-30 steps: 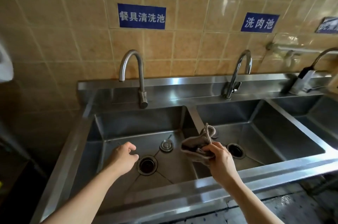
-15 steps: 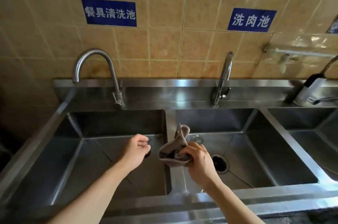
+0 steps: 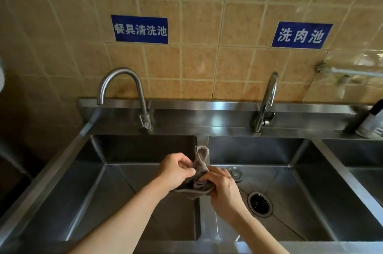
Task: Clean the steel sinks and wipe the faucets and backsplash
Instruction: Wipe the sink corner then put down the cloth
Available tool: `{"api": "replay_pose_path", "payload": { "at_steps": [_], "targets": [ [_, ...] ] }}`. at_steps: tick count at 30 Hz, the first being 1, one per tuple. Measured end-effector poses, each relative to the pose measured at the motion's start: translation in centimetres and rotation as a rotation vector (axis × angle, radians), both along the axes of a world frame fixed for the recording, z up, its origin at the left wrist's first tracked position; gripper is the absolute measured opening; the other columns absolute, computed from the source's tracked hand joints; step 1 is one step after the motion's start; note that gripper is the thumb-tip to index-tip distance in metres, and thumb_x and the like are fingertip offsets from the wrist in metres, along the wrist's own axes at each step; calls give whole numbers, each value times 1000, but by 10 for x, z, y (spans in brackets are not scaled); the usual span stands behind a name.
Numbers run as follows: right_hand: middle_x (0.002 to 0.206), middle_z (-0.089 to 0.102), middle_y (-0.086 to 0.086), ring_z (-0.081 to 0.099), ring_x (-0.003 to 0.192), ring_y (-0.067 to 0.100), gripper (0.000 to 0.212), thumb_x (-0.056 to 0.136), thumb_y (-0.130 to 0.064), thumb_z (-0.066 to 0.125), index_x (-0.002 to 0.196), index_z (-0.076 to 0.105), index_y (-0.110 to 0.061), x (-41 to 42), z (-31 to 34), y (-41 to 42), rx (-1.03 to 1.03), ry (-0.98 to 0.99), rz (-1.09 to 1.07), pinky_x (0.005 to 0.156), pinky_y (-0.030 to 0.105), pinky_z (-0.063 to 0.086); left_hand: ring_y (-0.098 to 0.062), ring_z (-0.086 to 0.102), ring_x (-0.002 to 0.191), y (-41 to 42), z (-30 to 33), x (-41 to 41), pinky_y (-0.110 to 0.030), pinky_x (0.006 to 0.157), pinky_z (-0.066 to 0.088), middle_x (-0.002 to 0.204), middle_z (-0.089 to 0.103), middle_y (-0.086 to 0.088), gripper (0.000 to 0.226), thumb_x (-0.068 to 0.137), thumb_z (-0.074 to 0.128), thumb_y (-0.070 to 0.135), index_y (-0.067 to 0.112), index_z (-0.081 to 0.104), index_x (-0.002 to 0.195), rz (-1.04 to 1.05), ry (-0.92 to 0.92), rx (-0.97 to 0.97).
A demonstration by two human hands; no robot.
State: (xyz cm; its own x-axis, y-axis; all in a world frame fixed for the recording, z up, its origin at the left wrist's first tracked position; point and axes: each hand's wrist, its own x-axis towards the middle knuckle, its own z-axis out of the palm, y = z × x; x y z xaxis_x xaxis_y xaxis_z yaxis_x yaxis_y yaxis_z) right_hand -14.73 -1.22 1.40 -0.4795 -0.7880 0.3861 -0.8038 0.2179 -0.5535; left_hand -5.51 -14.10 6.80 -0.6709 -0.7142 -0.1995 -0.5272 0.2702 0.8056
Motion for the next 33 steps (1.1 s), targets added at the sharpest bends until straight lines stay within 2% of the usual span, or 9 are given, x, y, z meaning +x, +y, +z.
{"api": "replay_pose_path", "payload": {
  "at_steps": [8, 13, 17, 22, 25, 27, 29, 31, 33],
  "targets": [
    [114, 64, -5, 57, 95, 21, 32, 69, -3, 67, 92, 70, -24, 14, -7, -24, 81, -75, 12, 71, 27, 48, -10, 57, 78, -29, 11, 14, -11, 61, 41, 75, 62, 7, 7, 88, 65, 12, 17, 70, 87, 28, 176, 85],
    [103, 55, -10, 57, 90, 18, 35, 71, -18, 57, 105, 63, -26, 25, 9, -46, 85, -168, 43, 71, 33, 53, -23, 64, 93, -50, 27, 12, -36, 90, 50, 89, 69, -7, 15, 91, 60, 9, 17, 69, 82, 58, 303, 282],
    [94, 50, -7, 56, 80, 21, 32, 65, -17, 44, 91, 46, -36, 25, 33, -67, 105, -221, 37, 63, 45, 52, -23, 60, 90, -77, 42, 7, -36, 90, 47, 86, 66, -9, 18, 90, 59, 4, 15, 66, 78, 48, 378, 286],
    [92, 52, -13, 55, 77, 17, 43, 63, -13, 48, 87, 36, -46, 22, 64, -92, 19, -288, 39, 58, 35, 49, -34, 62, 99, -109, 66, -7, -47, 99, 46, 90, 66, -13, 16, 89, 60, 2, 15, 66, 82, 42, 435, 277],
    [102, 58, -11, 63, 91, 11, 48, 74, -8, 58, 102, 43, -43, 14, 76, -104, -19, -329, 19, 70, 35, 57, -32, 60, 89, -122, 84, -23, -47, 95, 47, 83, 63, -12, 18, 90, 58, 2, 15, 64, 78, 40, 470, 315],
    [104, 57, -15, 60, 94, 1, 53, 79, -1, 60, 104, 46, -46, 7, 80, -108, -49, -295, 1, 77, 24, 55, -28, 57, 84, -130, 95, -34, -44, 89, 48, 78, 60, -12, 20, 90, 57, 1, 14, 62, 77, 33, 495, 352],
    [107, 57, -8, 61, 93, 6, 56, 83, 2, 59, 102, 45, -49, 0, 84, -112, -62, -312, 5, 78, 30, 56, -28, 57, 83, -137, 105, -44, -43, 86, 49, 78, 60, -12, 19, 90, 57, 1, 13, 63, 77, 24, 502, 357],
    [111, 56, 2, 65, 90, 17, 55, 84, 7, 57, 104, 44, -43, -11, 90, -116, -118, -426, 26, 67, 34, 57, -30, 60, 86, -144, 117, -57, -45, 89, 50, 81, 64, -13, 17, 89, 59, 2, 14, 65, 78, 29, 513, 347],
    [115, 53, 8, 66, 88, 11, 51, 84, 15, 54, 110, 38, -26, -26, 102, -120, -184, -570, 71, 63, 25, 55, -30, 61, 87, -149, 129, -72, -45, 89, 50, 82, 65, -13, 17, 89, 59, 2, 15, 66, 79, 34, 550, 352]
  ]
}}
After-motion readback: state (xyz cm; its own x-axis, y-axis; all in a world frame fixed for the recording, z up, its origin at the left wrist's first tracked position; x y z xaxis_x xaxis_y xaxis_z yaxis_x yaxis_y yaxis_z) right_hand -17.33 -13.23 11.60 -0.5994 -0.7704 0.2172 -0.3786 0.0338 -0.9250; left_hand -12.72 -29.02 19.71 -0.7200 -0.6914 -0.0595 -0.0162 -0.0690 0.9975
